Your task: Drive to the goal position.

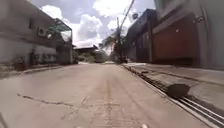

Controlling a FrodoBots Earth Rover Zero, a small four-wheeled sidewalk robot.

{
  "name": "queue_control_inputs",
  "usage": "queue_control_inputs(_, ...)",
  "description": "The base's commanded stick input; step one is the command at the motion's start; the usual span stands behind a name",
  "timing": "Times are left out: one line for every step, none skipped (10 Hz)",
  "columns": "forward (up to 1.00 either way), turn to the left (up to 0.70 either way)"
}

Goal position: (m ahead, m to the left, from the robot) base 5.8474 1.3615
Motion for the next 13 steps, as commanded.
queue_control_inputs(0.7,0.0)
queue_control_inputs(0.7,0.0)
queue_control_inputs(0.7,0.0)
queue_control_inputs(0.7,0.0)
queue_control_inputs(0.7,0.0)
queue_control_inputs(0.7,0.0)
queue_control_inputs(0.7,0.0)
queue_control_inputs(0.7,0.0)
queue_control_inputs(0.7,0.0)
queue_control_inputs(0.7,0.0)
queue_control_inputs(0.7,0.0)
queue_control_inputs(0.7,0.0)
queue_control_inputs(0.7,0.0)
